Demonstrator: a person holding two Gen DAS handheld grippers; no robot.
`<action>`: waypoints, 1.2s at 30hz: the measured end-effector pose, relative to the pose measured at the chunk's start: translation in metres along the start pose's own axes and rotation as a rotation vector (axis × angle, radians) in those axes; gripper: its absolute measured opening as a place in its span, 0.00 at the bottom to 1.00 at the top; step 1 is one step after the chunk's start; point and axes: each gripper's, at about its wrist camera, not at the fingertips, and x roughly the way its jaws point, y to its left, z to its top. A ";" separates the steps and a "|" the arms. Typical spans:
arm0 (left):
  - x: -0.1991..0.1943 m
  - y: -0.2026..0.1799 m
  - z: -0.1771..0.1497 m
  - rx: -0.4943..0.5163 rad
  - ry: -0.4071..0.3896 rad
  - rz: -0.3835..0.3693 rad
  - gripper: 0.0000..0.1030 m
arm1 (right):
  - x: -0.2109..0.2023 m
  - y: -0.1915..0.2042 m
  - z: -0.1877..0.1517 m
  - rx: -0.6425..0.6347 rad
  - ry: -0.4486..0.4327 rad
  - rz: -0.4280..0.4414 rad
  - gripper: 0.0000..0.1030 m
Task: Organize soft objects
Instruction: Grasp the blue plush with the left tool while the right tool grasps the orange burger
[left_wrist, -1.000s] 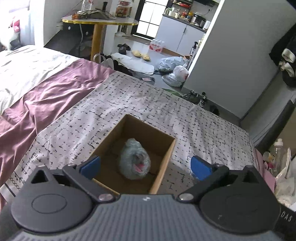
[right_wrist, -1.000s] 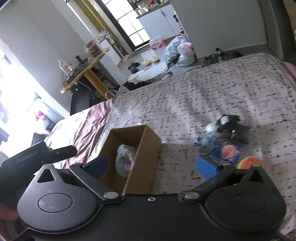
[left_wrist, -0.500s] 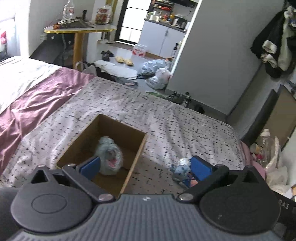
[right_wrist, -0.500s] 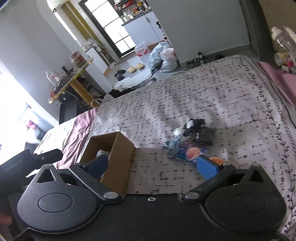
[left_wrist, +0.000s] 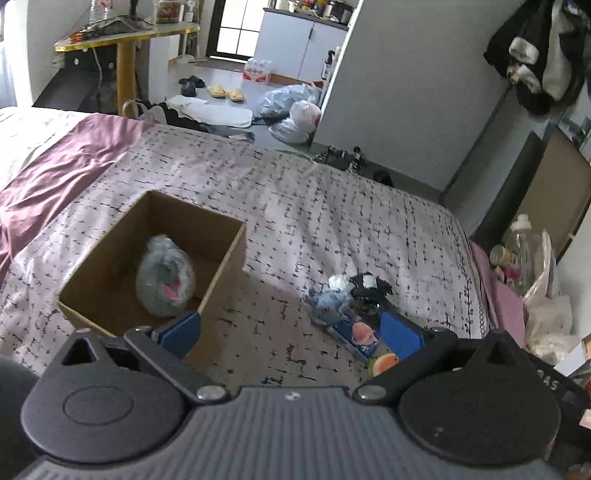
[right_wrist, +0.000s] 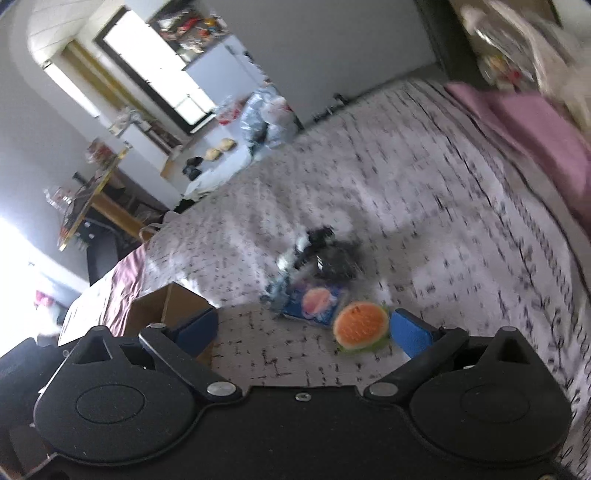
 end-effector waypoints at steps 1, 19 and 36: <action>0.005 -0.002 -0.001 0.003 0.004 -0.001 1.00 | 0.004 -0.004 -0.001 0.019 0.013 0.003 0.92; 0.101 -0.024 -0.009 -0.002 0.074 -0.027 0.83 | 0.054 -0.056 0.004 0.291 0.115 -0.009 0.69; 0.186 -0.031 -0.008 -0.003 0.182 -0.044 0.64 | 0.123 -0.072 0.000 0.396 0.275 -0.043 0.69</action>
